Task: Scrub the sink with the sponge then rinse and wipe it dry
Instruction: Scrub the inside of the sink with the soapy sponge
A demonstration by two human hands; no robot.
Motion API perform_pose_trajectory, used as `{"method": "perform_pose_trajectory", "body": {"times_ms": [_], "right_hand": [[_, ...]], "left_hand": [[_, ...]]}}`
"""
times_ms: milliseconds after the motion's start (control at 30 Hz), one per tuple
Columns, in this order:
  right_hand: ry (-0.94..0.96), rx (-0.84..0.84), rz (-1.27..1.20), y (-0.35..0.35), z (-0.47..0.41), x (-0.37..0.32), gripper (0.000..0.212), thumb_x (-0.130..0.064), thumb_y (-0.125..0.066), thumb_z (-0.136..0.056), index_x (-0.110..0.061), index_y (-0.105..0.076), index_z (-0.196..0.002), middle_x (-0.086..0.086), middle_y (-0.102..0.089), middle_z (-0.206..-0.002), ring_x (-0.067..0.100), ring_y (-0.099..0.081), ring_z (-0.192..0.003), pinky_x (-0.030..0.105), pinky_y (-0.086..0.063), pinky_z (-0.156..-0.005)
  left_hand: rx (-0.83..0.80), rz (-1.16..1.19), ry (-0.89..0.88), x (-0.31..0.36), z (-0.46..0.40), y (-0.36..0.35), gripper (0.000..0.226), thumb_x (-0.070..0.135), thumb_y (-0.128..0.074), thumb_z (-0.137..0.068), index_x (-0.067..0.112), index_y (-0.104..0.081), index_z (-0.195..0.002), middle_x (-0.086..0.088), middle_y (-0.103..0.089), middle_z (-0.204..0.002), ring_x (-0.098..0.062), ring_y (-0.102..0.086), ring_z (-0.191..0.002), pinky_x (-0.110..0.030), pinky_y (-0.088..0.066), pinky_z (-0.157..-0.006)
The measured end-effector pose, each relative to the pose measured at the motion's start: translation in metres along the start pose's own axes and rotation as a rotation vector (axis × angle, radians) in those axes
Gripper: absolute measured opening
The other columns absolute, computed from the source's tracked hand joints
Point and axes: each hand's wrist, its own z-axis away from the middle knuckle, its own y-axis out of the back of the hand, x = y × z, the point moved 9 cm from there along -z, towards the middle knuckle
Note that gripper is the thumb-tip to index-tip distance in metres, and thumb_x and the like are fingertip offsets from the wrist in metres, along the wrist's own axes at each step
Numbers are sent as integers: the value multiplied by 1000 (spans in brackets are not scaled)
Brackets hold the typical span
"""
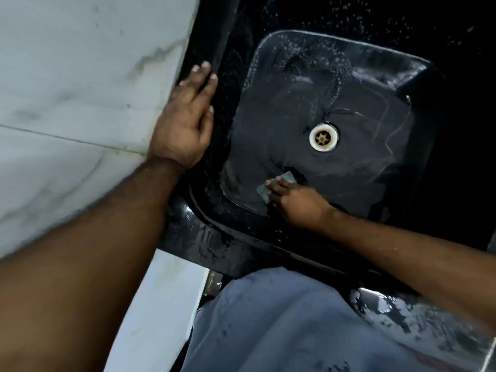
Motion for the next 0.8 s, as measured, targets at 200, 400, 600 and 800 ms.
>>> {"method": "perform_pose_trajectory", "body": {"times_ms": [200, 400, 600, 800], "right_hand": [[-372, 90, -75, 32, -21, 80, 46, -23, -40, -102, -6, -44, -145, 13, -30, -159, 38, -31, -144, 51, -41, -108], [-238, 105, -182, 33, -58, 8, 46, -30, -35, -105, -15, -43, -148, 5, -21, -163, 29, -20, -150, 38, -28, -116], [-61, 37, -176, 11, 14, 12, 43, -33, -38, -104, -20, -52, -143, -2, -31, -160, 18, -28, -148, 33, -30, -118], [-159, 67, -158, 31, -57, 36, 48, -28, -34, -106, -13, -37, -151, 7, -18, -164, 30, -15, -151, 42, -24, -120]], "left_hand": [[-9, 28, 50, 1, 3, 0, 50, 18, -41, -102, 10, -39, -152, -7, -28, -163, -21, -22, -152, -37, -24, -123], [3, 33, 57, 5, 4, 1, 49, 17, -41, -103, 9, -40, -151, -9, -29, -162, -21, -22, -152, -34, -23, -123], [3, 26, 63, 11, 3, 1, 50, 15, -40, -103, 8, -39, -152, -11, -28, -162, -23, -21, -152, -31, -19, -124], [3, 29, 70, 10, 3, 1, 49, 16, -41, -103, 7, -40, -151, -11, -29, -162, -23, -22, -152, -24, -17, -123]]}}
